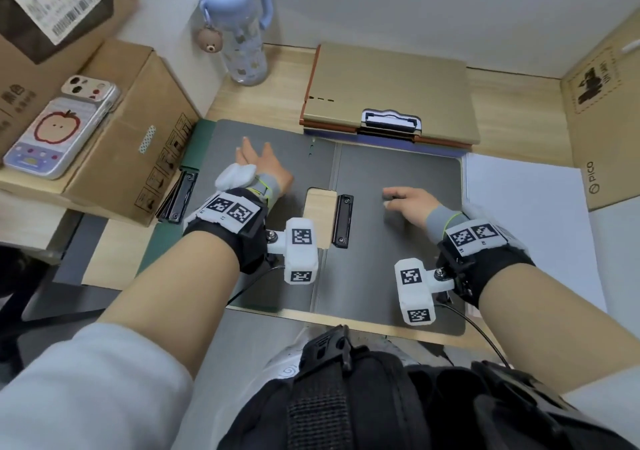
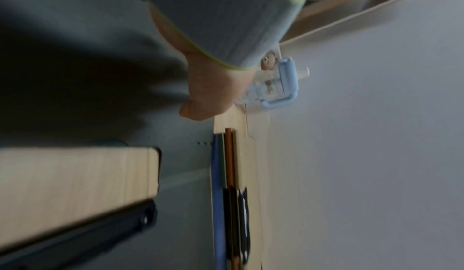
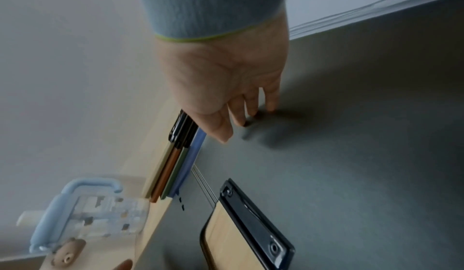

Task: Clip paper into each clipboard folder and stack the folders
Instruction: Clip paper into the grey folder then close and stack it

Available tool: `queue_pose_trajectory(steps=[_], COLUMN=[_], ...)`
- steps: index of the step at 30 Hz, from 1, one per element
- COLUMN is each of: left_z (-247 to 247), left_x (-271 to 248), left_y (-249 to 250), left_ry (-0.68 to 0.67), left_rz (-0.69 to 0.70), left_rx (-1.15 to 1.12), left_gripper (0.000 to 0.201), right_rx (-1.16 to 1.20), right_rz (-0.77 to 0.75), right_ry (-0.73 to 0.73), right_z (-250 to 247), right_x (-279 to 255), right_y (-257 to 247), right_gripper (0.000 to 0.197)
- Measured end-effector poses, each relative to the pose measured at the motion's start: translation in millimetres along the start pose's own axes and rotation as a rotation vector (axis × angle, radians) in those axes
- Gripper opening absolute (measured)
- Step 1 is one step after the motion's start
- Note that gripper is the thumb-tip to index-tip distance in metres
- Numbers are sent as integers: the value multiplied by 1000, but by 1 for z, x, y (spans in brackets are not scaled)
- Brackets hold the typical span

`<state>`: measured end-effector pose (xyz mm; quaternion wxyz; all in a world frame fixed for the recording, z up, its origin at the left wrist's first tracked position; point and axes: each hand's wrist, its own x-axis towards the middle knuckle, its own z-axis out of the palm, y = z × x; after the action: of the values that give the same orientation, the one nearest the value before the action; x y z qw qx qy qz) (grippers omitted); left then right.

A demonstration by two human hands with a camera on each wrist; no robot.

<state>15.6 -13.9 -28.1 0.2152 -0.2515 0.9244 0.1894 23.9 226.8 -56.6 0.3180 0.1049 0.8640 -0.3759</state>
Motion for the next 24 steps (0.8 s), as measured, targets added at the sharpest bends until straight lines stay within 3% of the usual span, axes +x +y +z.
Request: queue_pose_trajectory(steps=[3,6,8,12,17,24], left_z=[9,22,33,59,87,118], left_x=[-12,-29,-43,-64,-87,-113], left_y=[32,67,91,126,157,195], left_ry=[-18,-208,-369,-629,-753,-870], left_rz=[101,142,113,-1,-74,-111], left_rx=[-67,-386,-557,-746,-936,-904], left_gripper=[51,16,23,13,39,27], right_rx=[158,280,330,369,335,337], right_rz=[12,28,42,118,270,465], right_ry=[126,263,346,484,602,671], right_z=[-11,-26,-39,-69,-101,-131], right_x=[-4,-8,-13,-26,-36,-48], right_y=[16,37,53,86,127,177], right_gripper=[34,28,29,35,48,63])
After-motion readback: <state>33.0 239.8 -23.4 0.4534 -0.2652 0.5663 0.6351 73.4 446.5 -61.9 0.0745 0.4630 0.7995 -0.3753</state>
